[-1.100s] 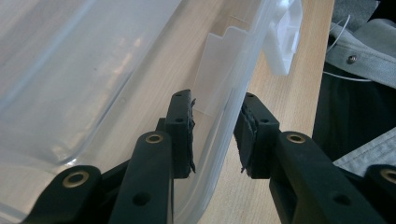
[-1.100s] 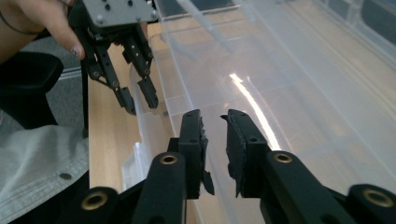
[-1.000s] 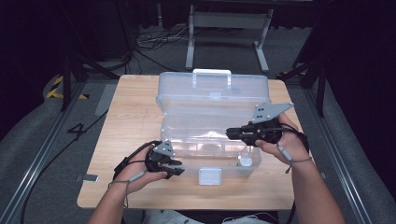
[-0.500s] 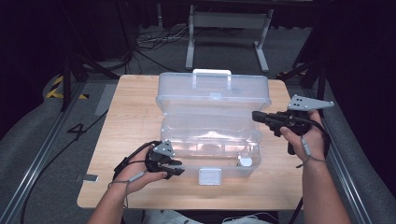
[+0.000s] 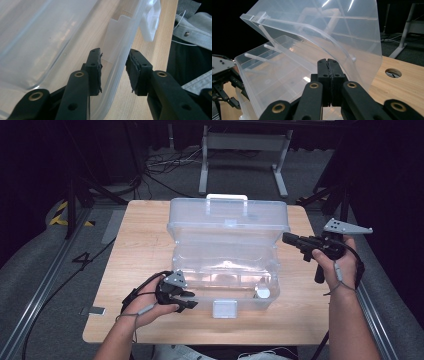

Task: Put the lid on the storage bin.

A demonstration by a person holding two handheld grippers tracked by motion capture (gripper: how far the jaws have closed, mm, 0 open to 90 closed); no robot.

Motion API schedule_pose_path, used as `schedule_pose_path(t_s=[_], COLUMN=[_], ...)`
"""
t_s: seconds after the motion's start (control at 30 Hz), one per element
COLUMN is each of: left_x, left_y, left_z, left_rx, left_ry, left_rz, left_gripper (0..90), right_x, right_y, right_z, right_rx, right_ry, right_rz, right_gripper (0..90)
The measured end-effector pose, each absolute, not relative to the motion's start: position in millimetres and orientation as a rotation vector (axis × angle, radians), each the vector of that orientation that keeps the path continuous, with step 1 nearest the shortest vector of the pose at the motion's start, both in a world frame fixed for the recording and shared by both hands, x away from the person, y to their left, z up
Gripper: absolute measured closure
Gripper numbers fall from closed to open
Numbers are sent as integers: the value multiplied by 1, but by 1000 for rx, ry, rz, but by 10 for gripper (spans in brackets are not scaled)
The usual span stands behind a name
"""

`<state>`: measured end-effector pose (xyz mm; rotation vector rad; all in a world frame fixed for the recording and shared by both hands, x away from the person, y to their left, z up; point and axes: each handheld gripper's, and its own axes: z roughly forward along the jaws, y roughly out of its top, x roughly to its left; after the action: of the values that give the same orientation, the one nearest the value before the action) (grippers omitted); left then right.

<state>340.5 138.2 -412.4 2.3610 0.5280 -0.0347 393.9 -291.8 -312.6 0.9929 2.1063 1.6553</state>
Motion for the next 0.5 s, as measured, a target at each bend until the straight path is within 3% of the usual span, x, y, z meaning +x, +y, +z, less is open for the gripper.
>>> schedule_pose_path(t_s=[0.2,0.5], left_x=[338,331], left_y=[138,141], left_z=[-412,-394], left_rx=[2337,2275], left_ry=[547,539], left_rz=[-51,-47], left_gripper=[551,553], right_x=[393,391], right_y=[-288,-289], right_z=[-310,-309], right_rx=[981,977], right_ry=[2117,2126], right_rz=[1653,1644], right_gripper=[896,896])
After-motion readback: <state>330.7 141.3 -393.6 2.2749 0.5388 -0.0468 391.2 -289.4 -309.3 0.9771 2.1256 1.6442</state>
